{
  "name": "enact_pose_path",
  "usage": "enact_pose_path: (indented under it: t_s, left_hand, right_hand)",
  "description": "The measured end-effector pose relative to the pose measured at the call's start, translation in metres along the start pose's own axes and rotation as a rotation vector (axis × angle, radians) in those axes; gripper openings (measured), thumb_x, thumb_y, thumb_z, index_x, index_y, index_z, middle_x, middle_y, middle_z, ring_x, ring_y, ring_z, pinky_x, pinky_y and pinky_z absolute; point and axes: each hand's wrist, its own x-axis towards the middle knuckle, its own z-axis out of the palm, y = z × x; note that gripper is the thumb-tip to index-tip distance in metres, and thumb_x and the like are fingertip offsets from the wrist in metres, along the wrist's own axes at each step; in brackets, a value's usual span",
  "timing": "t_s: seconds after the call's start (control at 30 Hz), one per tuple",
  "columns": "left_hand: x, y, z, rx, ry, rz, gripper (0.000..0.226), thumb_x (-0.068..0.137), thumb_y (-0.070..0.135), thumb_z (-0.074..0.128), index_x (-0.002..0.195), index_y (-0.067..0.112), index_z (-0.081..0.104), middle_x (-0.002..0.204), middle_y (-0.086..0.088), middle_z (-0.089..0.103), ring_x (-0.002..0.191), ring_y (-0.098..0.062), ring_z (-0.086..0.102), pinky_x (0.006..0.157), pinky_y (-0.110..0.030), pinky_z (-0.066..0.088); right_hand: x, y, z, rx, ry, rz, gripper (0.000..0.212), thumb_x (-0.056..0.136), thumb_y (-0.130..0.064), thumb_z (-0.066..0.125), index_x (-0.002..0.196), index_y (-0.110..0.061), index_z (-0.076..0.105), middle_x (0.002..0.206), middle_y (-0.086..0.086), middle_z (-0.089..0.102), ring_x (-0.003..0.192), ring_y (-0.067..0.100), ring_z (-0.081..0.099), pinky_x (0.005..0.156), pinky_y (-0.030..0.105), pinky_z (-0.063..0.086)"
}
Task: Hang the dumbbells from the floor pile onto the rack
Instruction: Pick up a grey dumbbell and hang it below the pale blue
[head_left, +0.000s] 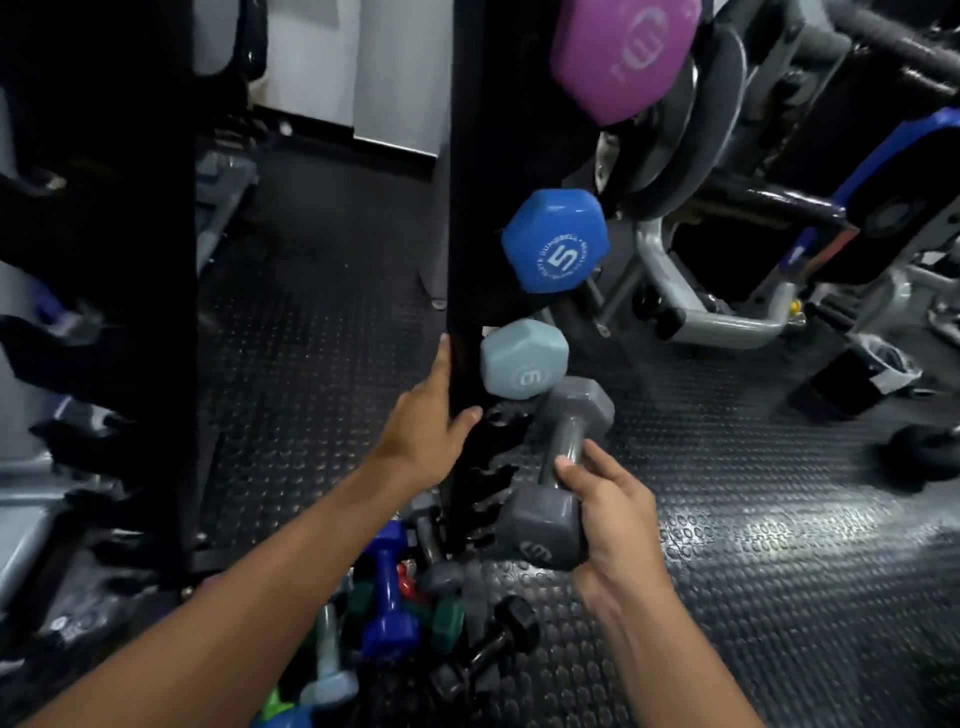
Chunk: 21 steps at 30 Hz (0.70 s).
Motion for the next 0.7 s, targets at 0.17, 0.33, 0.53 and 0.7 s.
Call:
enact_pose_path:
  t_s: [0.17, 0.33, 0.53, 0.7]
  left_hand:
    - [0.003, -0.003, 0.005, 0.084, 0.021, -0.015, 0.097, 0.103, 0.036, 0.062, 0.164, 0.037, -0.013, 0.13, -0.015, 0.067, 0.114, -0.031, 0.067, 0.105, -0.051, 0.052]
    - [0.004, -0.002, 0.008, 0.057, 0.038, -0.025, 0.096, 0.103, 0.034, 0.064, 0.165, 0.037, -0.009, 0.145, -0.013, 0.061, 0.124, -0.032, 0.064, 0.11, -0.048, 0.05]
    - [0.005, -0.003, 0.01, -0.01, 0.091, -0.023, 0.094, 0.099, 0.027, 0.069, 0.167, 0.037, 0.004, 0.147, -0.006, 0.06, 0.135, -0.027, 0.058, 0.113, -0.043, 0.048]
    - [0.004, 0.004, 0.007, 0.026, 0.076, -0.049, 0.089, 0.099, 0.027, 0.07, 0.166, 0.037, 0.011, 0.145, 0.006, 0.063, 0.128, -0.024, 0.063, 0.106, -0.037, 0.048]
  right_hand:
    - [0.037, -0.015, 0.012, -0.045, 0.009, -0.043, 0.051, 0.094, 0.001, 0.071, 0.141, -0.017, 0.063, 0.109, 0.009, 0.08, 0.093, 0.028, 0.08, 0.078, 0.044, 0.065]
    - [0.072, -0.023, 0.028, -0.083, -0.031, -0.121, 0.058, 0.095, 0.004, 0.068, 0.149, -0.013, 0.056, 0.122, 0.011, 0.076, 0.103, 0.028, 0.077, 0.09, 0.05, 0.063]
    - [0.1, -0.015, 0.036, -0.193, -0.104, -0.199, 0.063, 0.084, 0.002, 0.073, 0.143, -0.019, 0.063, 0.115, 0.004, 0.079, 0.104, 0.029, 0.077, 0.093, 0.056, 0.062]
    - [0.103, -0.022, 0.029, -0.195, -0.122, -0.195, 0.068, 0.082, 0.003, 0.078, 0.145, -0.012, 0.06, 0.117, 0.003, 0.078, 0.098, 0.02, 0.079, 0.088, 0.045, 0.064]
